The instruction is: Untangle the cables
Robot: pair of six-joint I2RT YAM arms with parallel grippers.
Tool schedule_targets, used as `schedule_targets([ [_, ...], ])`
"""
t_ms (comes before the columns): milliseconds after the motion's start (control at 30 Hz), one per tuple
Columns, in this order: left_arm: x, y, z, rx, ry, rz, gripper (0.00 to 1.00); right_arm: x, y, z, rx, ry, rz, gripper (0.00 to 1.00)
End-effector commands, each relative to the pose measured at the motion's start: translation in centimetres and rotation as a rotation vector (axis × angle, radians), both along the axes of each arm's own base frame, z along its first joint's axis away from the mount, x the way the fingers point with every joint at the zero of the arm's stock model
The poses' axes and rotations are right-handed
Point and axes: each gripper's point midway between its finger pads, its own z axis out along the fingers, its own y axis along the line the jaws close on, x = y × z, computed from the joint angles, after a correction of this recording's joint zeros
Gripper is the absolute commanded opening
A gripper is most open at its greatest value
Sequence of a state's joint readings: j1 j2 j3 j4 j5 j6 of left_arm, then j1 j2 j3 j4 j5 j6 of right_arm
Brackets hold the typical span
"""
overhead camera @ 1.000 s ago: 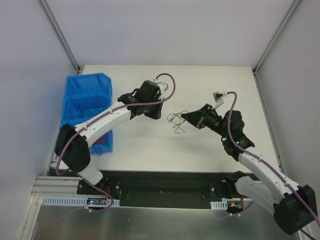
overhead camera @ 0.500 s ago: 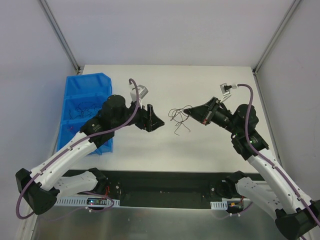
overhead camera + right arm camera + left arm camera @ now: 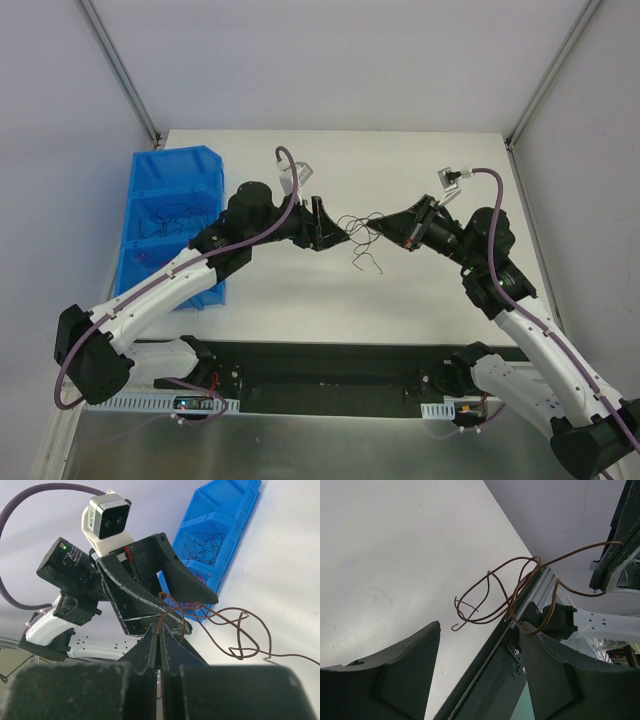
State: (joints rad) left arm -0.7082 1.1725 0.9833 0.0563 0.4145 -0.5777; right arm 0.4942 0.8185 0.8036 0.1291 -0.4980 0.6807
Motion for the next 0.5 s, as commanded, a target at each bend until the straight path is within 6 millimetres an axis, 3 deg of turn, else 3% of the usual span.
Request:
schedule_targets([
  [0, 0.2, -1.2, 4.0, -0.102, -0.077, -0.016, 0.62, -0.5, -0.1, 2.2, 0.043, -0.041, 0.013, 0.00],
  [367, 2.0, -1.3, 2.5, -0.028, -0.093, 0.105, 0.52, -0.6, 0.4, 2.0, 0.056, -0.031, 0.024, 0.00],
  [467, 2.7, -1.3, 1.7, 0.020, -0.116, 0.185, 0.55, -0.5, 0.5, 2.0, 0.074, -0.025, 0.008, 0.00],
])
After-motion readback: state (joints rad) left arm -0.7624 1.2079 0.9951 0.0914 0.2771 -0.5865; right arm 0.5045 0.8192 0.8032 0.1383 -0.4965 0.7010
